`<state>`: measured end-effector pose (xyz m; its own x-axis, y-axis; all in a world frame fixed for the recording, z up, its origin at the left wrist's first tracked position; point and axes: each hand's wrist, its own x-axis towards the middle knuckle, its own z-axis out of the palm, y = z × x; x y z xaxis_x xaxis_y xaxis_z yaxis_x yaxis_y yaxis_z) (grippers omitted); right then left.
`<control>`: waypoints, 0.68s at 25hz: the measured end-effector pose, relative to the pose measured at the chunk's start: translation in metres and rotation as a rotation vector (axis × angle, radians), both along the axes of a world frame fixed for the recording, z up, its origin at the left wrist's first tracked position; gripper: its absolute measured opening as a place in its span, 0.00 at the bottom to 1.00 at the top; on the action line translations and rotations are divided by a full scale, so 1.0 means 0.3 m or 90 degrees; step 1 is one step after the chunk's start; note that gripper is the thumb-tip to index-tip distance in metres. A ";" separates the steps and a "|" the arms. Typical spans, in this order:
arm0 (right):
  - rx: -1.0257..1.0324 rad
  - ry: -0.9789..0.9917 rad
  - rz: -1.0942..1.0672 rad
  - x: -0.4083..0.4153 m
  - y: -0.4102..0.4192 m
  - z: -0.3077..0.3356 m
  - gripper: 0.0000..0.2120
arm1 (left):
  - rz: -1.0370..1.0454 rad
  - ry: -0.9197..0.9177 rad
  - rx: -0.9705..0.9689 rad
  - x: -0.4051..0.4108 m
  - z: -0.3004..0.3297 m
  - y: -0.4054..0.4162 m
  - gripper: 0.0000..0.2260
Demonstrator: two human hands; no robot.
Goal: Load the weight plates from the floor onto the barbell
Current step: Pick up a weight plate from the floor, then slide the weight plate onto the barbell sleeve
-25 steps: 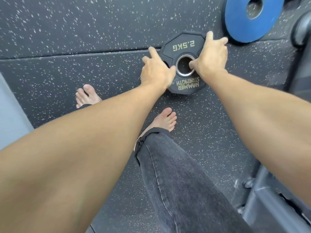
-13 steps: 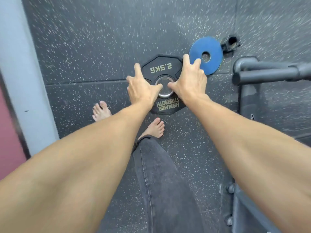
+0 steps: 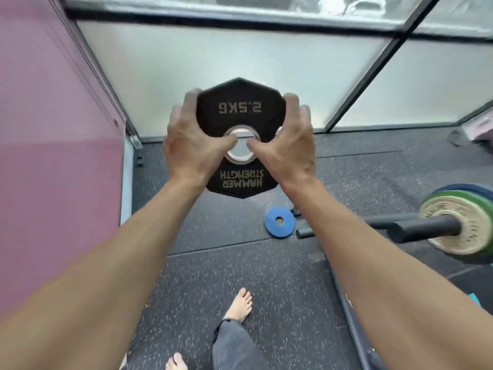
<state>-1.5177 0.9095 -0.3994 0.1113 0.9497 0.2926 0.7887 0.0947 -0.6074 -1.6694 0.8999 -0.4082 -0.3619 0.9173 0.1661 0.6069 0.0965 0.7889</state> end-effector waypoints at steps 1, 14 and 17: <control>0.045 0.016 -0.010 -0.019 -0.035 0.117 0.34 | -0.011 -0.002 0.045 -0.020 0.120 -0.024 0.31; 0.412 -0.003 -0.242 0.033 -0.738 1.081 0.40 | -0.285 -0.036 0.463 0.052 1.104 -0.501 0.43; 0.465 -0.027 -0.336 0.141 -0.944 1.229 0.41 | -0.380 -0.080 0.516 0.194 1.262 -0.643 0.43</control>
<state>-1.4754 0.6263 -0.0308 0.4556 0.3538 0.8169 0.8591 0.0657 -0.5076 -1.6112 0.7070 -0.0296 0.0607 0.5820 0.8110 0.2893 -0.7878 0.5437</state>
